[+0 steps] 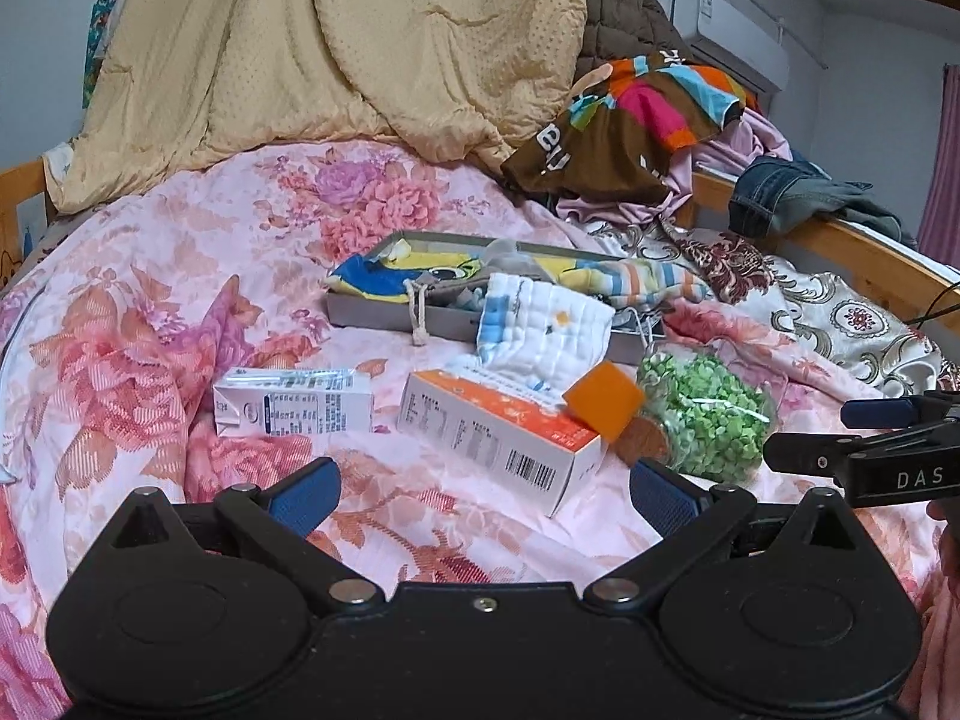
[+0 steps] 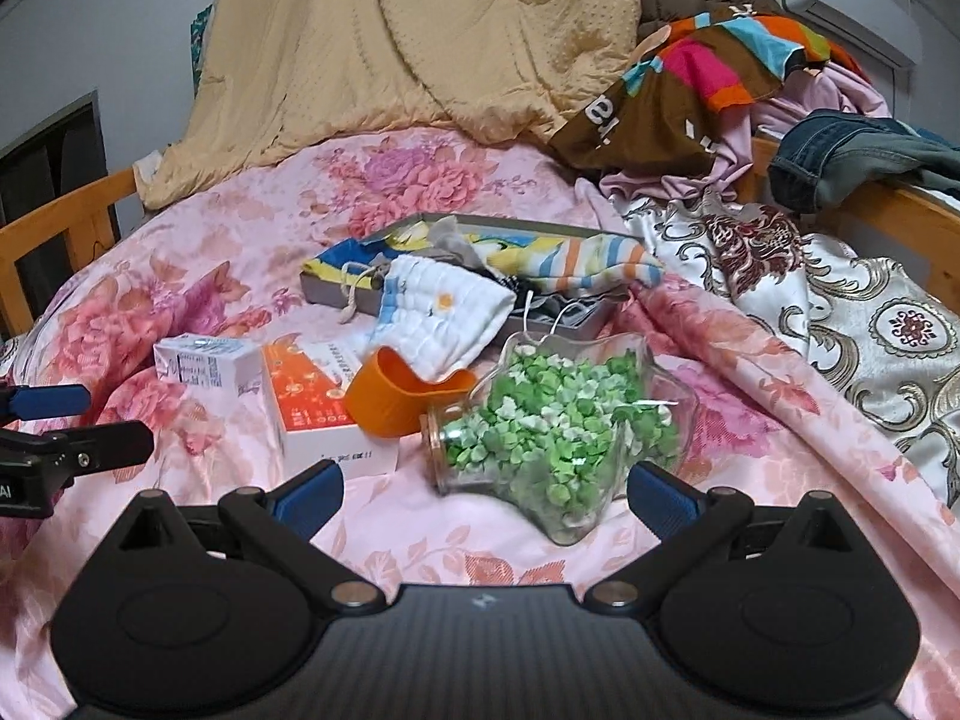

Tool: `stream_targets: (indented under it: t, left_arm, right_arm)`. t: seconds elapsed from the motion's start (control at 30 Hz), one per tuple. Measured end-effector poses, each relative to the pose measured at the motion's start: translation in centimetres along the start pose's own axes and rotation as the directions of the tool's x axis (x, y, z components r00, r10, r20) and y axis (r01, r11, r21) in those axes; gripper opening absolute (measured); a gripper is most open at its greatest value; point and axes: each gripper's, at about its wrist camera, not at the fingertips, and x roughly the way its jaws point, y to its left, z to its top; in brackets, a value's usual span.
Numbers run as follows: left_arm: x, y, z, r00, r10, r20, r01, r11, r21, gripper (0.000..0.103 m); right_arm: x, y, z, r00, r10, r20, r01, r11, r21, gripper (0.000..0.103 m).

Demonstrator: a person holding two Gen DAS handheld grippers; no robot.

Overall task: Organize soft objects
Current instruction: 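Move both open tools back over the remaining items beside the tray, then grasp the folded white cloth with the right tool and lift it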

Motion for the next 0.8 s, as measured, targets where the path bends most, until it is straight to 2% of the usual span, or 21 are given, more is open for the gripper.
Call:
stream_targets:
  t: [0.43, 0.8]
  left_arm:
    - [0.7, -0.6, -0.4, 1.000, 0.013, 0.012, -0.013, 1.000, 0.025, 0.102]
    - [2.5, -2.8, -0.1, 0.999, -0.038, 0.022, 0.035, 0.991, 0.127, 0.102]
  right_arm:
    - [1.0, -0.7, 0.4, 1.000, 0.009, -0.004, -0.009, 0.998, 0.066, 0.103]
    - [1.9, -1.2, 0.9, 1.000, 0.008, 0.008, -0.009, 0.994, 0.111, 0.103]
